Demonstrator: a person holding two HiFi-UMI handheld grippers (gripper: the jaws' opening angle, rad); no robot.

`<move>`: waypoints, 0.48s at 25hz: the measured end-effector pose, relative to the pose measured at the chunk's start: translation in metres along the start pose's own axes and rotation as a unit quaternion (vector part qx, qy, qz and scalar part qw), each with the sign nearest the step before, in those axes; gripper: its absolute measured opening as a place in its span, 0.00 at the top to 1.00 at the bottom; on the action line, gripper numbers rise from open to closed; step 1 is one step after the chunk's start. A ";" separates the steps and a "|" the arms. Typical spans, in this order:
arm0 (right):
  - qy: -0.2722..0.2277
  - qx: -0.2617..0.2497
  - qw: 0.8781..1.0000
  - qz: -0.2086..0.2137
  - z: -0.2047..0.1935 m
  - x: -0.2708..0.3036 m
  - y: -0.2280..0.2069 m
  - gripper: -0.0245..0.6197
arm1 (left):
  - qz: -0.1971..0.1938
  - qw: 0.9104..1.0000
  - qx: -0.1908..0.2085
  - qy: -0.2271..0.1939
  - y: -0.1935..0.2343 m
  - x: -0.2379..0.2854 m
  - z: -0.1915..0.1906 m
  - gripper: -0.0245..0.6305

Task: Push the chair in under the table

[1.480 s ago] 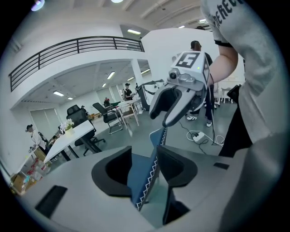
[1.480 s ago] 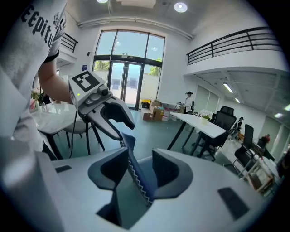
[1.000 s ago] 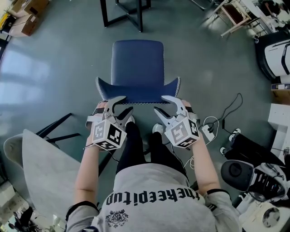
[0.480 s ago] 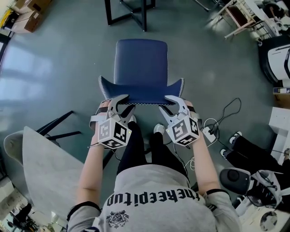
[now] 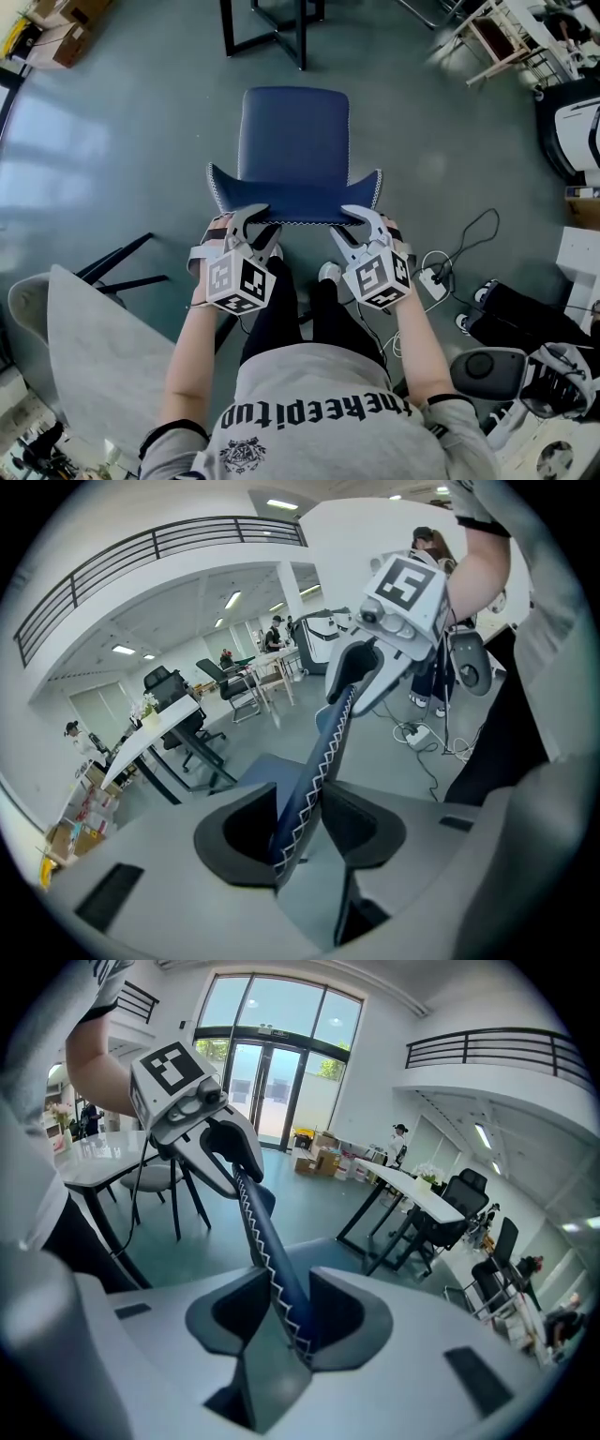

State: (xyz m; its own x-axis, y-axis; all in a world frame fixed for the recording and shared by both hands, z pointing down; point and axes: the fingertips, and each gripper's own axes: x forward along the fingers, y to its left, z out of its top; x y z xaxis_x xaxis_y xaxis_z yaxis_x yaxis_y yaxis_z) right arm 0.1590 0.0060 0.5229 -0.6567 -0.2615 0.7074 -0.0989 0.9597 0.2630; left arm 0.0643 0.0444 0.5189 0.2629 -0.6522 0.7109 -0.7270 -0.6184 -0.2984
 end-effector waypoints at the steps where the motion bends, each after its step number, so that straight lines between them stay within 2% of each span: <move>1: -0.001 0.000 1.000 0.000 0.000 0.000 0.000 0.75 | -0.001 1.000 0.001 0.000 0.000 0.000 0.000 0.72; 12: -0.011 -0.003 1.000 -0.015 0.016 0.016 -0.011 0.75 | 0.003 1.000 -0.014 0.004 0.023 0.001 -0.008 0.73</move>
State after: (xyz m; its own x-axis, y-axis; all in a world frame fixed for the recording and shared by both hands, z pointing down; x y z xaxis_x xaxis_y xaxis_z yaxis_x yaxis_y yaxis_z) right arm 0.1375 -0.0067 0.5212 -0.6705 -0.2876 0.6839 -0.1146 0.9509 0.2876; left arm 0.0426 0.0331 0.5184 0.2531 -0.6529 0.7139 -0.7468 -0.6009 -0.2848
